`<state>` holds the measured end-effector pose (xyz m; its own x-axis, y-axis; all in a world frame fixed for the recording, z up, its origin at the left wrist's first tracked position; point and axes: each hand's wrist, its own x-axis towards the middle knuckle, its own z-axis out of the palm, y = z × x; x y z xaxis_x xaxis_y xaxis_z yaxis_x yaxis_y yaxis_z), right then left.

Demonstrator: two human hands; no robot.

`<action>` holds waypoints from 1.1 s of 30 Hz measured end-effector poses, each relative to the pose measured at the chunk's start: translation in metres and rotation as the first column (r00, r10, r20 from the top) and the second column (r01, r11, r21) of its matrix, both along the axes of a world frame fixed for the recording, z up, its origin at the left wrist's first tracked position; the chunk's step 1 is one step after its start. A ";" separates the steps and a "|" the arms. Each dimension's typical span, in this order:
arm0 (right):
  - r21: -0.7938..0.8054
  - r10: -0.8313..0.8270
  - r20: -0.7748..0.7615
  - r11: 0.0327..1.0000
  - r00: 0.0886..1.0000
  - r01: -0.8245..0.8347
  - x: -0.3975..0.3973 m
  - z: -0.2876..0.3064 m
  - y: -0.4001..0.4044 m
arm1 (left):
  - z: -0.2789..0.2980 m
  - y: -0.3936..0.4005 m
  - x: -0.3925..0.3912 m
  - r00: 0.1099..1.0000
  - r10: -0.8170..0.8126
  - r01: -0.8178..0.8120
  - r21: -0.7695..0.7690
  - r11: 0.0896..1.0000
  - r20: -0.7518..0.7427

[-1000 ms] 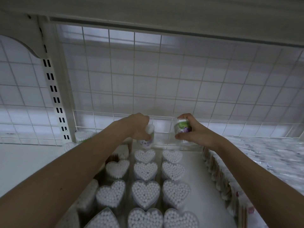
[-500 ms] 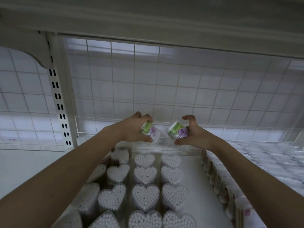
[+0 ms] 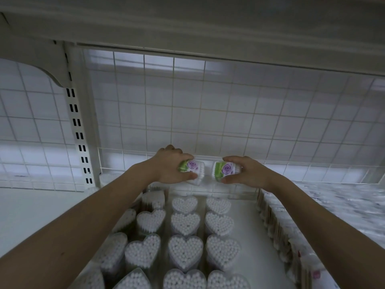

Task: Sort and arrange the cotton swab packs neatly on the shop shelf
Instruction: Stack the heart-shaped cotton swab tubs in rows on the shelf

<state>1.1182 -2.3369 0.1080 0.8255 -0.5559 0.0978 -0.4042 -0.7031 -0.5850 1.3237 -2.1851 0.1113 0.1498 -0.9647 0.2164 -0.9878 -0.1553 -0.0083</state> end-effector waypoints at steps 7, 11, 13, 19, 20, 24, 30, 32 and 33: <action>0.034 -0.052 -0.084 0.998 0.995 0.055 0.008 -0.008 -0.004 | -0.003 0.000 -0.003 0.900 -0.014 0.008 -0.016 1.000 -0.436; 0.018 -0.041 -0.141 0.999 0.989 0.044 0.010 -0.012 -0.006 | -0.009 -0.003 -0.003 0.868 -0.077 0.064 -0.042 0.997 -0.491; 0.011 -0.032 -0.179 0.999 0.983 0.034 0.011 -0.013 -0.007 | -0.012 -0.005 -0.003 0.873 -0.086 0.083 -0.028 0.996 -0.480; -0.034 -0.003 -0.257 0.999 0.966 -0.006 0.020 -0.018 -0.004 | -0.020 -0.008 -0.006 0.862 -0.020 0.042 0.033 0.999 -0.507; -0.044 -0.003 -0.270 0.999 0.963 -0.009 0.022 -0.018 -0.003 | -0.021 -0.009 -0.007 0.870 -0.004 0.027 0.039 0.999 -0.493; -0.098 0.000 -0.376 0.994 0.927 -0.040 0.034 -0.022 0.004 | -0.026 -0.011 -0.009 0.912 0.081 -0.046 0.095 0.994 -0.402; -0.053 0.004 -0.451 0.998 0.892 -0.031 0.047 -0.027 0.012 | -0.034 -0.017 -0.009 0.964 0.089 -0.055 0.137 0.989 -0.250; -0.021 -0.003 -0.452 1.000 0.892 -0.007 0.049 -0.027 0.012 | -0.036 -0.019 -0.008 0.970 0.085 -0.042 0.189 0.981 -0.227; -0.017 -0.012 -0.451 1.000 0.892 0.004 0.050 -0.028 0.012 | -0.037 -0.020 -0.007 0.973 0.089 -0.045 0.204 0.978 -0.212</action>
